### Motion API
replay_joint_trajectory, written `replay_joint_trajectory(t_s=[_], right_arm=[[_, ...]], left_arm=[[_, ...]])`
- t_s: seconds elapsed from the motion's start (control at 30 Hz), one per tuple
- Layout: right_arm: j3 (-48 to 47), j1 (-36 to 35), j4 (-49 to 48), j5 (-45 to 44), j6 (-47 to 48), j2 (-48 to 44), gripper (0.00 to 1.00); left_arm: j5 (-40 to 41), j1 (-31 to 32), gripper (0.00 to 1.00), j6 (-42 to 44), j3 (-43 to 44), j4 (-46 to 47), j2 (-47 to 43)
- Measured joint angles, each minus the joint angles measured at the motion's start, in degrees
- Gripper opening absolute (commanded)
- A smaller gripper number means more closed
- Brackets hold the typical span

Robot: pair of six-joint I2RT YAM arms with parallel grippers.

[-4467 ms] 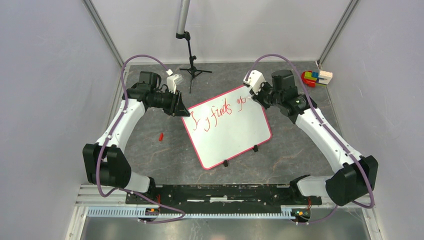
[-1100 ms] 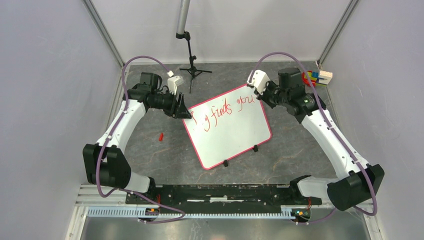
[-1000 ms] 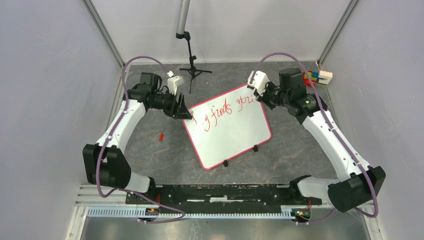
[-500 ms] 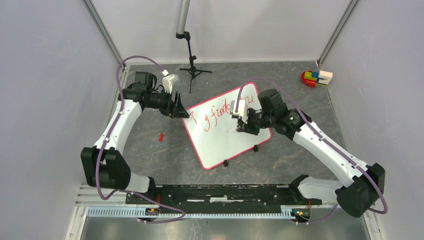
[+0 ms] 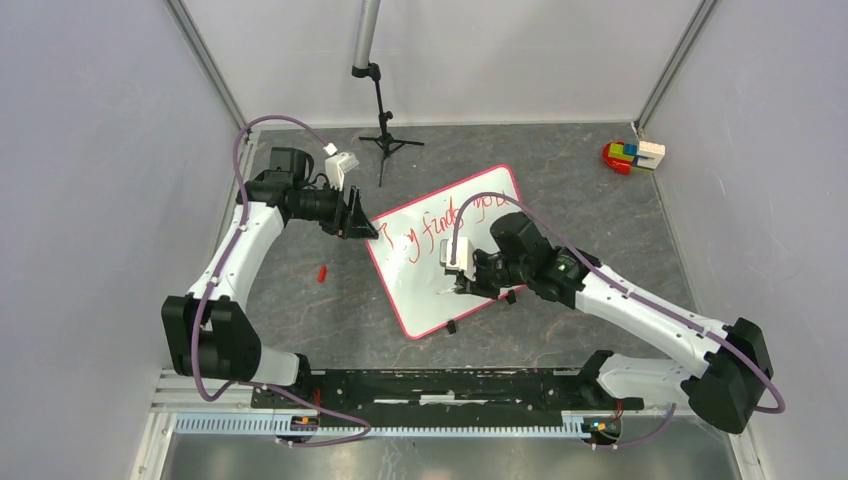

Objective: Write a sentence on the whiteboard

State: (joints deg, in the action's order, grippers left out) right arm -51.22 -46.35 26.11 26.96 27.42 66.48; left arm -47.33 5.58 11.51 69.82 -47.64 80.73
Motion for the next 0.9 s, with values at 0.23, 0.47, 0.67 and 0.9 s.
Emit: replay_joint_trajectory(t_s=[0.23, 0.47, 0.67, 0.9], right_arm=[[0.11, -3.52, -4.55, -6.71, -1.68, 0.09, 0.00], [0.11, -8.55, -7.56, -12.90, -1.64, 1.97, 0.00], [0.11, -10.54, -9.07, -16.92, -1.40, 3.58, 0.00], [0.11, -11.43, -9.77, -20.04, -1.01, 5.81, 0.00]], left_arm=[[-0.92, 0.07, 0.66, 0.00, -0.15, 0.02, 0.00], [-1.07, 0.13, 0.63, 0.00, -0.15, 0.02, 0.00], [-1.07, 0.28, 0.63, 0.00, -0.15, 0.02, 0.00], [-1.07, 0.28, 0.63, 0.00, -0.15, 0.02, 0.00]])
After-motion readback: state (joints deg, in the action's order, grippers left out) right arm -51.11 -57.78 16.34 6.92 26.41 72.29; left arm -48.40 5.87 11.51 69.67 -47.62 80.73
